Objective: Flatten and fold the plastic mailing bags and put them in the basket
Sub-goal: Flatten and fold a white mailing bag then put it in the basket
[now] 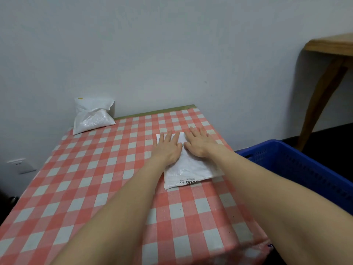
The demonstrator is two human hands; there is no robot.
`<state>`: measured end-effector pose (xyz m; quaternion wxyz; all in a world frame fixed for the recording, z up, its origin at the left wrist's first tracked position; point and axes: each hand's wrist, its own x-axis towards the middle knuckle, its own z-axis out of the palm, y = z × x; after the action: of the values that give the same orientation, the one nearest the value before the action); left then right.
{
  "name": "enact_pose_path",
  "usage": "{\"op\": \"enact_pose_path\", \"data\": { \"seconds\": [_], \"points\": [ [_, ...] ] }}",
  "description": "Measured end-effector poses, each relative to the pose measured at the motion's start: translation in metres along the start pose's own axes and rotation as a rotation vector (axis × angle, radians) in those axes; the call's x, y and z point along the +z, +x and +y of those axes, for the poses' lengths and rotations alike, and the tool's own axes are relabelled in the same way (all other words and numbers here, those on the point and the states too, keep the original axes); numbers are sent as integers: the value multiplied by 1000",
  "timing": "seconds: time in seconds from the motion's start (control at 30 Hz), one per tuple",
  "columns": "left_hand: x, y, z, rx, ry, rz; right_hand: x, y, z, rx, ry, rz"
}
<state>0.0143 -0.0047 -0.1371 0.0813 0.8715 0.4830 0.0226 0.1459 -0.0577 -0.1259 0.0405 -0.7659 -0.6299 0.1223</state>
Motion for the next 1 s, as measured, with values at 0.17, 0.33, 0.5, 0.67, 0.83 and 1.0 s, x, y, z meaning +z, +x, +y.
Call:
{"op": "enact_pose_path", "data": {
  "seconds": [0.17,0.33,0.5,0.67,0.83,1.0],
  "points": [
    [9,2,-4,-13,19,-29,12,8,4,13,-1,-48],
    [14,2,-4,-26,37,-11,16,7,4,16,-22,-37],
    [13,1,-3,-26,42,-1,17,8,4,22,-20,-41],
    [13,1,-4,-15,44,8,18,10,5,26,-12,-50],
    [13,1,-4,-11,26,11,18,10,6,26,4,-49],
    [14,0,-6,-3,-6,16,16,7,6,21,82,-49]
  ]
}}
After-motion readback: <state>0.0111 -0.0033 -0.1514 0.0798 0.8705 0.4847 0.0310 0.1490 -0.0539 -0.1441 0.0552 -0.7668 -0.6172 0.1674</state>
